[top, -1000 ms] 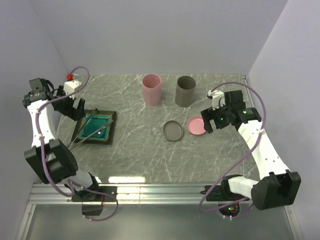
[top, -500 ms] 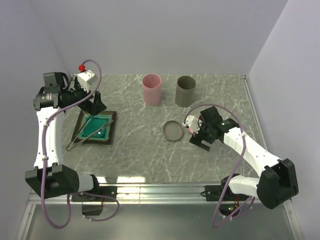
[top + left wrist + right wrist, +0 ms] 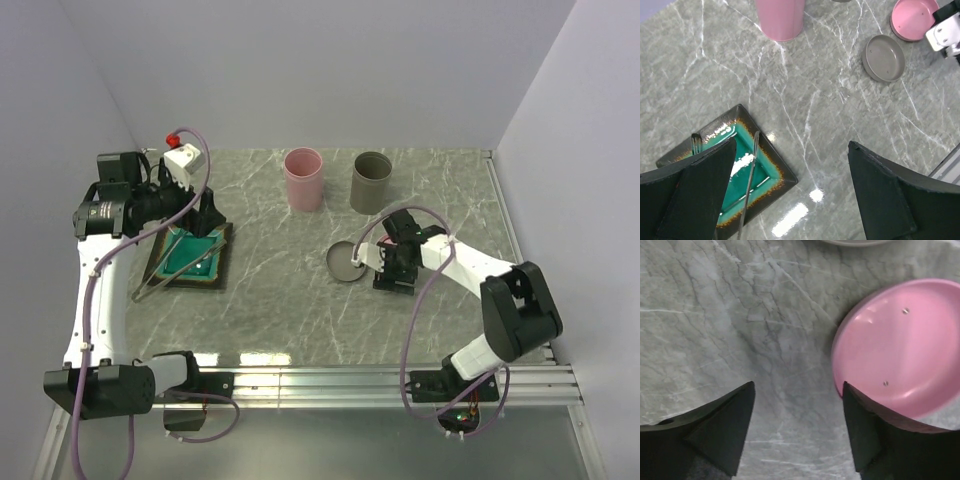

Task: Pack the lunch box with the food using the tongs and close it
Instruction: Pick up the lid of the lunch box with the right arm, then pass the lid of the lunch box from the right arm to the left

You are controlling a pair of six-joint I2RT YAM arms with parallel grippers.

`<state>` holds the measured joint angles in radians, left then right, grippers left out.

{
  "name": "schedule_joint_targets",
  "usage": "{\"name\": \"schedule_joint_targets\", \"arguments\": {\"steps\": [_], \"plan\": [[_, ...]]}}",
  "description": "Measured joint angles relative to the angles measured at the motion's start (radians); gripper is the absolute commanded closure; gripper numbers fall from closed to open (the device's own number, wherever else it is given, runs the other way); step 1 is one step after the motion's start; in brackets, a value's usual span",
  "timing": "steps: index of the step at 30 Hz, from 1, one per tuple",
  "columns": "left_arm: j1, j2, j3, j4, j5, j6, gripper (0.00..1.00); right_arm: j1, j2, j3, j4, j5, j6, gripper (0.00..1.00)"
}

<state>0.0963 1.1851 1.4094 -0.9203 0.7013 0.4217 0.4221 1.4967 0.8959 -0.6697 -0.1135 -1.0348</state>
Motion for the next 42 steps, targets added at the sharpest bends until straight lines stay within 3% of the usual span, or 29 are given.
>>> {"name": "schedule_joint_targets", "arguments": {"steps": [11, 14, 19, 27, 34, 39, 42], "plan": [[-0.024, 0.001, -0.031, 0.019, -0.019, -0.043, 0.01, -0.064, 0.138, 0.082, 0.013, -0.043, -0.090, 0.49], [-0.032, 0.001, -0.045, 0.024, -0.022, -0.047, 0.01, -0.076, 0.155, 0.087, 0.022, -0.046, -0.106, 0.63], [-0.035, 0.001, -0.048, 0.044, -0.022, -0.074, 0.01, -0.082, 0.174, 0.087, 0.035, -0.056, -0.119, 1.00], [-0.035, 0.001, -0.048, 0.106, -0.017, -0.227, 0.01, -0.105, 0.144, 0.094, 0.031, -0.114, -0.093, 1.00], [-0.035, -0.039, -0.084, 0.232, 0.002, -0.419, 0.01, -0.213, 0.049, 0.271, -0.103, -0.389, -0.004, 1.00], [-0.035, -0.075, -0.173, 0.389, 0.062, -0.613, 0.01, -0.254, -0.072, 0.368, -0.070, -0.657, 0.194, 1.00], [-0.035, -0.084, -0.225, 0.514, 0.102, -0.764, 0.01, -0.251, -0.150, 0.367, 0.048, -0.811, 0.429, 1.00]]}}
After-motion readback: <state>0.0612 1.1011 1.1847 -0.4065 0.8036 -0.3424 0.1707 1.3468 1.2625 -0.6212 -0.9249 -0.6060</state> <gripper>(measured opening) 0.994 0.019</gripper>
